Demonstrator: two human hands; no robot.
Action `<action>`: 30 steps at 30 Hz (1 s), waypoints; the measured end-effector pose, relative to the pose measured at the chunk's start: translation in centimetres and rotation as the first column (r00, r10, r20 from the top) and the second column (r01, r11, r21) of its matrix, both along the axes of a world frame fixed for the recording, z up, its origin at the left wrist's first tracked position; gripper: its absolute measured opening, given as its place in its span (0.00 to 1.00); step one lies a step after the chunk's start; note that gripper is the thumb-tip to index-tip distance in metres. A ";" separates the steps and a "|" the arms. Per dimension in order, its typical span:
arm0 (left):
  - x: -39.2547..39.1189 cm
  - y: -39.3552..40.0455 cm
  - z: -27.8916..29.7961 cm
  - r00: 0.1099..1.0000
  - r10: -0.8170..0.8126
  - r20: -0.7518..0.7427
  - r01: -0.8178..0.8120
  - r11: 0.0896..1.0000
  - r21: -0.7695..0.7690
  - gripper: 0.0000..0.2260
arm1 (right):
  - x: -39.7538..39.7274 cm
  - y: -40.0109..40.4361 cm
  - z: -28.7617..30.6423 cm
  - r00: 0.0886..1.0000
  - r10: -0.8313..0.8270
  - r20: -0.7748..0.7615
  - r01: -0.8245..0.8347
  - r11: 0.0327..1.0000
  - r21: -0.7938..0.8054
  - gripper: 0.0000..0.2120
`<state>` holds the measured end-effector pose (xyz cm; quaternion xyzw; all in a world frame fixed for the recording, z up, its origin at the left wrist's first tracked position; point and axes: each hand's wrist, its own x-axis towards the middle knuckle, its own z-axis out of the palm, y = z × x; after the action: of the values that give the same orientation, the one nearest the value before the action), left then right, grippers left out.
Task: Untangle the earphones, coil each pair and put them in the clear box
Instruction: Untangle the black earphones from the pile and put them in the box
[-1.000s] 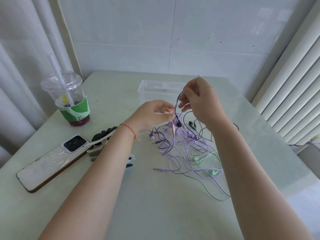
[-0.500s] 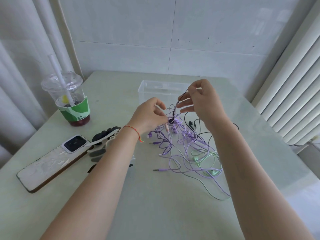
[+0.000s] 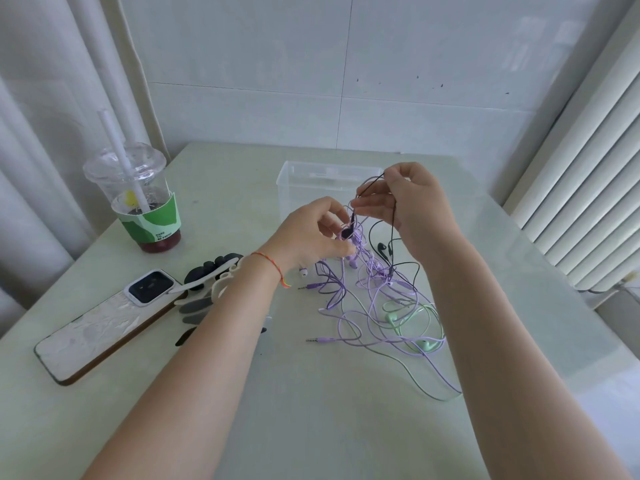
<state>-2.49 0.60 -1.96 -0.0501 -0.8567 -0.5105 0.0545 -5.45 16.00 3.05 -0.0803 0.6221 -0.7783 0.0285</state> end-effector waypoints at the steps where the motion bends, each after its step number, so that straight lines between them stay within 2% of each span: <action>1: 0.0 0.1 -0.1 1.000 0.013 -0.014 -0.013 1.000 0.003 0.16 | 0.0 0.0 0.0 1.000 0.004 0.008 -0.004 1.000 -0.022 0.04; 5: -0.1 0.7 -0.4 0.996 0.059 -0.060 -0.059 0.998 -0.009 0.12 | -0.1 0.2 -0.1 0.999 0.013 0.037 -0.011 0.998 -0.066 0.04; 7: -0.3 0.7 -0.6 0.996 0.072 -0.048 -0.072 0.997 0.001 0.10 | -0.2 0.4 -0.1 0.999 -0.005 0.035 0.006 0.999 -0.034 0.03; 10: -0.5 0.2 -0.9 0.998 0.057 -0.002 -0.056 0.990 0.133 0.09 | -0.5 0.9 -0.2 0.995 -0.093 -0.020 0.095 0.979 0.181 0.03; 13: -0.6 -0.1 -0.9 1.000 0.009 0.023 -0.016 0.957 0.289 0.07 | -0.8 1.7 -0.3 0.984 -0.137 -0.111 0.171 0.890 0.423 0.08; 16: -0.5 0.0 -0.5 0.999 -0.026 0.044 0.007 0.922 0.386 0.06 | -0.7 2.2 -0.2 0.989 -0.070 -0.126 0.133 0.786 0.604 0.08; 18: -0.3 0.1 -0.2 0.998 -0.032 0.049 0.010 0.921 0.389 0.07 | -0.6 2.3 -0.4 0.993 0.000 -0.122 0.086 0.712 0.697 0.05; 20: -0.4 0.1 -0.2 0.998 -0.040 0.055 0.017 0.925 0.380 0.08 | -0.8 2.2 -0.9 0.987 0.056 -0.153 0.075 0.680 0.730 0.02; 23: -0.6 -0.2 -0.3 0.997 -0.041 0.065 0.013 0.925 0.380 0.08 | -1.1 2.0 -1.4 0.965 0.120 -0.235 0.103 0.648 0.755 0.04; 26: -0.5 -0.2 -0.1 0.997 -0.042 0.071 0.011 0.918 0.397 0.09 | -1.1 2.0 -1.4 0.961 0.163 -0.226 0.083 0.607 0.791 0.05; 30: -0.2 -0.4 0.2 0.984 -0.135 0.120 0.063 0.881 0.469 0.09 | -1.2 2.1 -1.6 0.964 0.195 -0.179 0.003 0.668 0.744 0.08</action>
<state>-2.74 0.21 -1.78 -0.0412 -0.7080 -0.7046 -0.0253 -6.66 18.06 1.45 -0.1898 0.8766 -0.4415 0.0233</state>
